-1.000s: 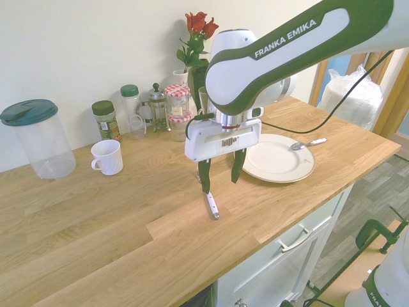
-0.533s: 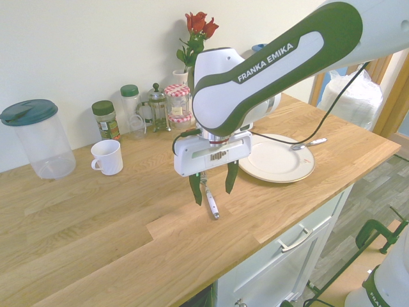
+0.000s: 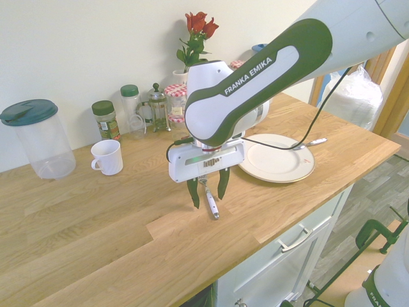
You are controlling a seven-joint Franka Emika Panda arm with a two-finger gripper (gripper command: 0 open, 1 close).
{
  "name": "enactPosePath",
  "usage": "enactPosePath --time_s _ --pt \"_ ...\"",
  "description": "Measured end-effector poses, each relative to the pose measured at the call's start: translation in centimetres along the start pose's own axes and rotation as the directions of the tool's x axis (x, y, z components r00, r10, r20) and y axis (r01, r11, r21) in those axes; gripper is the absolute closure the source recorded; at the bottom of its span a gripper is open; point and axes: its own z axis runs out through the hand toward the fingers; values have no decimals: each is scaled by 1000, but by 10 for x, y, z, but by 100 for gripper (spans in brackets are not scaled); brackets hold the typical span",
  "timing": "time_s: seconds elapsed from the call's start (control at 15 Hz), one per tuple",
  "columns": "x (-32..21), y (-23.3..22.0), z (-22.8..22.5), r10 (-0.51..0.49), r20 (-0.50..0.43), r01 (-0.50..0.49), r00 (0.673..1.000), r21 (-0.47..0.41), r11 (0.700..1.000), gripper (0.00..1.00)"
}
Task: Put the fork into the plate
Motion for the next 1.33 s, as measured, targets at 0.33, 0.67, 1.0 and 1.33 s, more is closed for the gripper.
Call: enactPosePath --time_s 0.33,0.67,1.0,1.33 --pt "2 -3 0 2 -3 -2 1000 11 1000 100" --pt "-2 -5 1 -7 -3 7 1000 12 1000 100" --pt "-1 -6 0 -4 -5 4 1000 23 1000 100" --pt "3 0 -13 12 -20 -11 1000 48 999 100"
